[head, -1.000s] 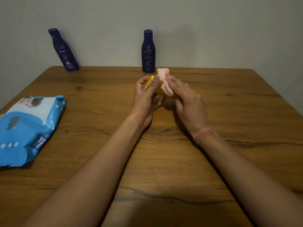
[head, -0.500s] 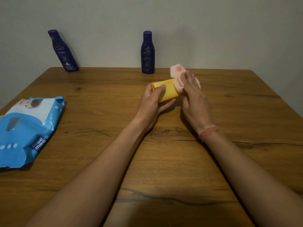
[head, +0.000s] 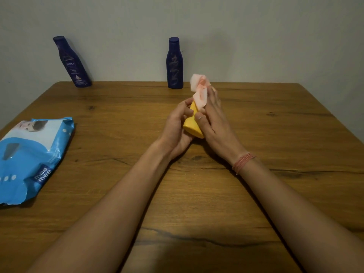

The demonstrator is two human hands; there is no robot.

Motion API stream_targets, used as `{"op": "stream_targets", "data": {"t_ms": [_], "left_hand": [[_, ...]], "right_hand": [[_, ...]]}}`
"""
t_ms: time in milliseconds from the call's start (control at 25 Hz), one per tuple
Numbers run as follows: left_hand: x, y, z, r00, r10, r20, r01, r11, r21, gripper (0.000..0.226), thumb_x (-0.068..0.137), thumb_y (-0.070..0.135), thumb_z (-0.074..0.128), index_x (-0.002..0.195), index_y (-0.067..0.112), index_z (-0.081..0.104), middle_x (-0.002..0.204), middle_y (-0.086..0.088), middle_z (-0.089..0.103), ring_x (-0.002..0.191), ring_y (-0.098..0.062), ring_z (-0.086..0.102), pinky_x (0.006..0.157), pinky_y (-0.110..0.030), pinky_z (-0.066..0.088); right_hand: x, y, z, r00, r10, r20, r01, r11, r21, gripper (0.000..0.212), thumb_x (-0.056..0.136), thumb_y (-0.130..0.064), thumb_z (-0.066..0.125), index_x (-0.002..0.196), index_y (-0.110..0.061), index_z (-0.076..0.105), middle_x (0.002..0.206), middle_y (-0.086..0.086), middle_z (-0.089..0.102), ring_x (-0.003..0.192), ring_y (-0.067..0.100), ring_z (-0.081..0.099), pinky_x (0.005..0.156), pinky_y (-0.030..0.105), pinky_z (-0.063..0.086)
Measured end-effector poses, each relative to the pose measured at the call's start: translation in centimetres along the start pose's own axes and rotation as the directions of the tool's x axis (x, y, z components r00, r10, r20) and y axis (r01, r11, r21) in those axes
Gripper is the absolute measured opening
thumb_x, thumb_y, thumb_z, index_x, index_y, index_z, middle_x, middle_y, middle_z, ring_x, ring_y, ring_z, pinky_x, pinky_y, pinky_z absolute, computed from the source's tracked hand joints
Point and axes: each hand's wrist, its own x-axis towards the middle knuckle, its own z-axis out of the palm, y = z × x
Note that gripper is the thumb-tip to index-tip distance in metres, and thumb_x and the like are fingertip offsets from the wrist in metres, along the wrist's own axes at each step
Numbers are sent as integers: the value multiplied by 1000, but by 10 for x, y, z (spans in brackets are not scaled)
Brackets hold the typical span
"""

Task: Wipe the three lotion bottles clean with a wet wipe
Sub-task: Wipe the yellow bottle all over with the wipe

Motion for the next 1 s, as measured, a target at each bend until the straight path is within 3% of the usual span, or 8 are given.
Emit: {"op": "stream_targets", "data": {"t_ms": [160, 320, 480, 640, 720, 800, 880, 1000], "left_hand": [[0, 7, -7, 986, 24, -166, -30, 999, -35, 54, 98, 51, 48, 124, 4, 55, 104, -14, 67, 98, -25, 67, 89, -41, 54], [1, 10, -10, 958, 83, -273, -75, 996, 38, 67, 94, 69, 38, 107, 8, 62, 89, -8, 69, 85, -20, 68, 82, -38, 54], [-3, -2, 6, 997, 66, -44, -53, 966, 254, 68, 99, 62, 30, 148, 16, 42, 135, -15, 59, 122, -27, 61, 101, -46, 51], [-5, -12, 15, 987, -15, 159, -31, 959, 282, 57, 103, 54, 25, 155, 32, 27, 153, -11, 41, 137, -27, 47, 109, -51, 44], [-6, -10, 15, 995, 0, 98, -29, 957, 290, 54, 103, 53, 24, 153, 32, 31, 148, -11, 47, 131, -26, 53, 104, -49, 49], [-4, -7, 7, 999, 49, -18, -44, 968, 247, 55, 103, 55, 26, 147, 26, 43, 136, -11, 58, 121, -25, 61, 97, -44, 53], [0, 0, -3, 981, 114, -157, -95, 988, 123, 61, 102, 56, 30, 140, 14, 52, 117, -9, 67, 105, -20, 65, 90, -37, 55], [5, 9, -10, 935, 103, -339, -120, 992, -28, 63, 101, 57, 34, 125, 7, 64, 86, -5, 67, 72, -13, 64, 69, -29, 54]], "right_hand": [[-10, -20, 17, 969, -149, 195, 161, 986, -48, 63, 103, -43, 33, 156, -21, 7, 164, -5, 1, 149, 3, -4, 124, 35, 7], [-13, -23, 24, 965, -147, 216, 151, 988, -1, 63, 102, -46, 34, 155, -24, 9, 164, -5, 5, 150, 4, 0, 124, 37, 11], [-6, -17, 22, 999, -54, 11, 51, 986, 159, 69, 100, -51, 35, 156, -28, 1, 164, -9, -5, 151, 10, -3, 122, 49, 14], [0, -2, 3, 985, 142, -102, -102, 940, 326, 93, 82, -80, 34, 155, -32, 2, 164, 0, 13, 147, 23, 25, 112, 56, 35], [-1, -7, 2, 991, 124, -41, -103, 935, 340, 93, 81, -81, 31, 155, -34, 1, 163, 1, 15, 146, 24, 27, 112, 56, 35], [-6, -18, 10, 998, 5, 64, -22, 963, 267, 80, 89, -67, 30, 155, -35, -3, 165, -7, -1, 151, 18, 7, 119, 55, 22], [-12, -27, 18, 980, -89, 178, 59, 984, 166, 73, 93, -57, 30, 156, -30, 3, 164, -8, -3, 151, 9, -2, 123, 45, 12], [-16, -28, 19, 976, -122, 183, 103, 989, 109, 57, 99, -46, 37, 151, -24, 29, 159, -1, 27, 148, 8, 19, 121, 34, 22]]}}
